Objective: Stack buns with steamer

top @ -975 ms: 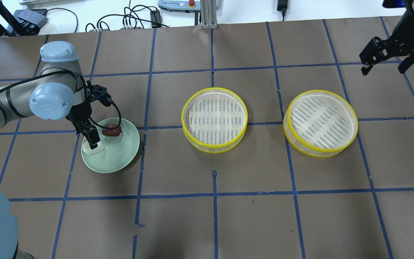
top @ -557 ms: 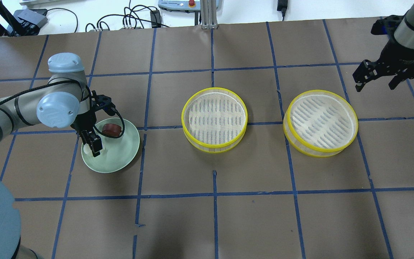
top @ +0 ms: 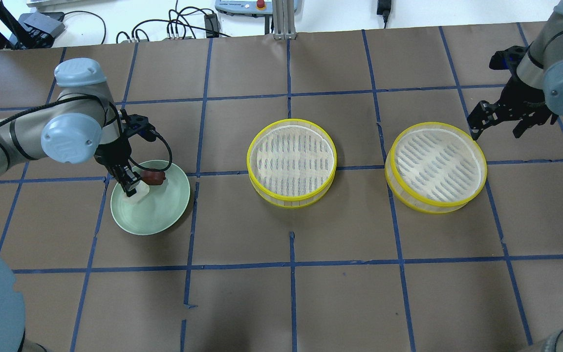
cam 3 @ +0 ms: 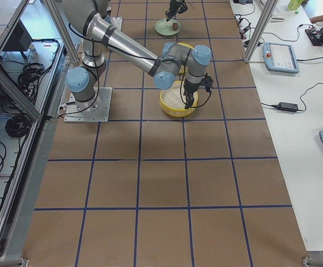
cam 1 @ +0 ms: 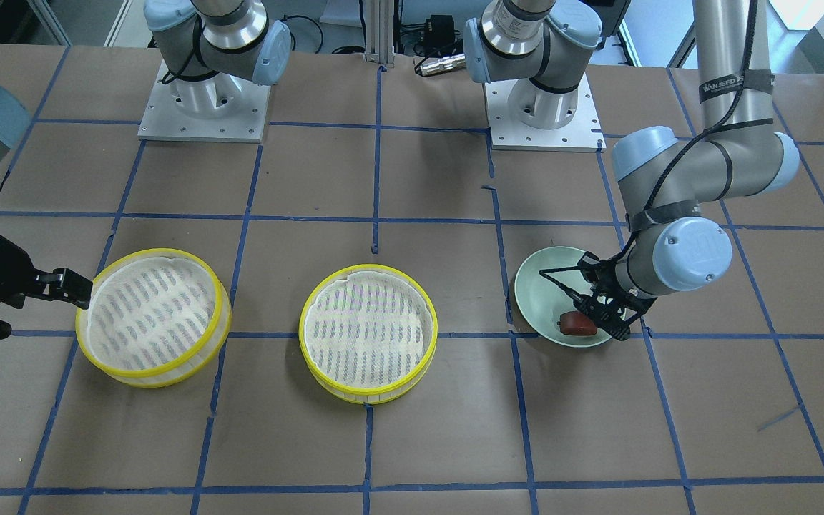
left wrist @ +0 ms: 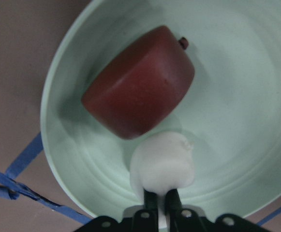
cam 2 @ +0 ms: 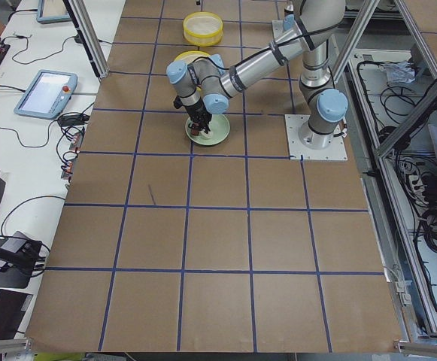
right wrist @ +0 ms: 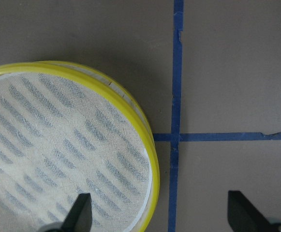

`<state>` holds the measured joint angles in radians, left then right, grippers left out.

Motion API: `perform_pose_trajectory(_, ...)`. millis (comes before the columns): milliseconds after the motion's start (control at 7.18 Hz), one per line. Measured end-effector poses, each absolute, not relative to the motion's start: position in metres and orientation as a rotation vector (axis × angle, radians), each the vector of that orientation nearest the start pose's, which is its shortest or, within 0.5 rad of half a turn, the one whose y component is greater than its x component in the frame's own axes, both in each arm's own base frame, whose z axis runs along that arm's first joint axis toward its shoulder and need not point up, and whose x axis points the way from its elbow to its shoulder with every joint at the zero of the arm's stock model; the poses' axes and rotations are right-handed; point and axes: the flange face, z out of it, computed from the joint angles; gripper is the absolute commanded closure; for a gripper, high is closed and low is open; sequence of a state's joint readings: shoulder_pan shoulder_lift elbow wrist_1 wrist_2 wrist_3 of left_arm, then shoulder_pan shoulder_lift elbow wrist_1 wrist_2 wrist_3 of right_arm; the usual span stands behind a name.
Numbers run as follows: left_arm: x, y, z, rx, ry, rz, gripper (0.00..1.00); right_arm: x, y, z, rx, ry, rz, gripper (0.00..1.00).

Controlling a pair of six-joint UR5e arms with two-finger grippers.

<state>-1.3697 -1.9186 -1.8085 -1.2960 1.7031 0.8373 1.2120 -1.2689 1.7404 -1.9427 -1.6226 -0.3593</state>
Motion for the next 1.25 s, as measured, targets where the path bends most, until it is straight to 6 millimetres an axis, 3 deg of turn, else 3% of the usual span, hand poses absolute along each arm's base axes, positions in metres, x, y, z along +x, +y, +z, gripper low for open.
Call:
perform_pose_trajectory(139,-0.022,-0.555,0.247,0.89,3.057,0.508,0.97,-0.076,-0.57,0.265,-0.009,3.144,0.179,0.03)
perform_pose_trajectory(278,-0.047,-0.558,0.271,0.752,3.163,0.474,0.97,-0.073,-0.564,0.249,-0.014,3.14,0.159,0.03)
perform_pose_trajectory(418,-0.089,-0.559,0.288,0.628,3.248,0.417,0.97,-0.07,-0.558,0.237,-0.018,3.143,0.132,0.03)
perform_pose_trajectory(557,-0.149,-0.559,0.3,0.527,3.303,0.308,0.96,-0.069,-0.554,0.227,-0.024,3.145,0.12,0.07)
perform_pose_trajectory(696,-0.215,-0.554,0.308,0.44,3.341,0.16,0.79,-0.068,-0.552,0.218,-0.031,3.144,0.125,0.43)
perform_pose_trajectory(835,-0.268,-0.546,0.308,0.374,3.372,0.056,0.38,-0.068,-0.552,0.212,-0.035,3.142,0.134,0.68)
perform_pose_trajectory(975,-0.297,-0.544,0.299,0.365,3.387,-0.001,0.23,-0.069,-0.552,0.21,-0.038,3.142,0.136,0.8)
perform_pose_trajectory(1114,-0.308,-0.543,0.294,0.368,3.394,-0.042,0.0,-0.07,-0.552,0.21,-0.039,3.142,0.136,0.81)
perform_pose_trajectory(1253,-0.312,-0.543,0.297,0.363,3.396,-0.061,0.0,-0.072,-0.552,0.21,-0.032,3.145,0.137,0.9)
